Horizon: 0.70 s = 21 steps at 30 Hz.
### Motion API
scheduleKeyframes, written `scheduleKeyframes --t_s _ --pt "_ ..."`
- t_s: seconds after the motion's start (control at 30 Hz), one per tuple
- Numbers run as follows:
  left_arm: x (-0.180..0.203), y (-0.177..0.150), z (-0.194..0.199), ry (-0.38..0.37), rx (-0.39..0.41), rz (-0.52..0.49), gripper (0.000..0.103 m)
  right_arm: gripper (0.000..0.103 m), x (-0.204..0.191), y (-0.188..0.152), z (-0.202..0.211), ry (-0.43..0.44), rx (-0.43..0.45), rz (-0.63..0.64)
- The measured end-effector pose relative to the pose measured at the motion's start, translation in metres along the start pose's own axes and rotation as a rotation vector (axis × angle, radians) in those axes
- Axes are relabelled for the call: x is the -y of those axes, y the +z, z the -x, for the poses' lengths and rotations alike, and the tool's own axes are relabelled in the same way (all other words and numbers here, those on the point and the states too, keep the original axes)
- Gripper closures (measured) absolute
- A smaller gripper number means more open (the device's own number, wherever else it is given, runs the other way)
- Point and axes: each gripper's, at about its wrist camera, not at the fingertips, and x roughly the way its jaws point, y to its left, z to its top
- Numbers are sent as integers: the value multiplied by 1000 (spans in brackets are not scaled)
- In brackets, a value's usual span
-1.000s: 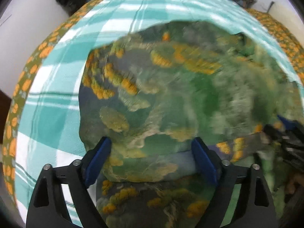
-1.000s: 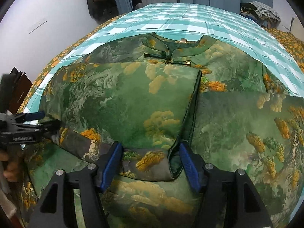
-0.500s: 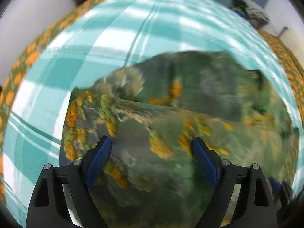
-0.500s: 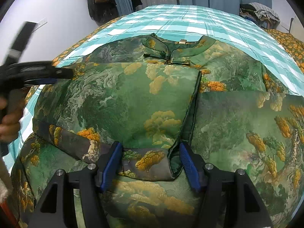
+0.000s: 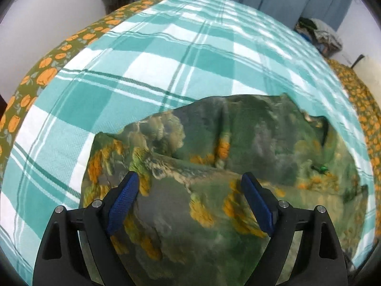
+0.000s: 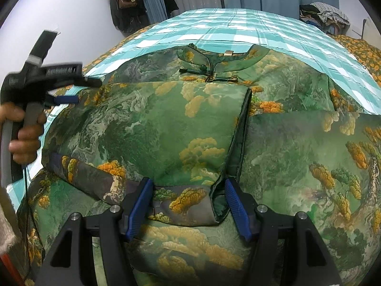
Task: Fold large clothes
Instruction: 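Release the folded side and lift both grippers above the jacket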
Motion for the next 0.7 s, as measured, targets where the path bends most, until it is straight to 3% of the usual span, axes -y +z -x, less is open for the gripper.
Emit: scheduleKeyframes --t_s 0.1,0.2,0.57,0.7 --pt "-11 -2 -22 9 -58 33 11 39 0 0 0 0 0 0" --pt "-18 -9 -20 -9 -57 53 11 39 0 0 0 -3 -1 2" --pt "0 -75 31 18 -38 -197 8 39 -1 -1 0 -7 -2 5" --pt "2 -98 52 9 -59 -222 7 39 -1 1 0 -10 -13 2"
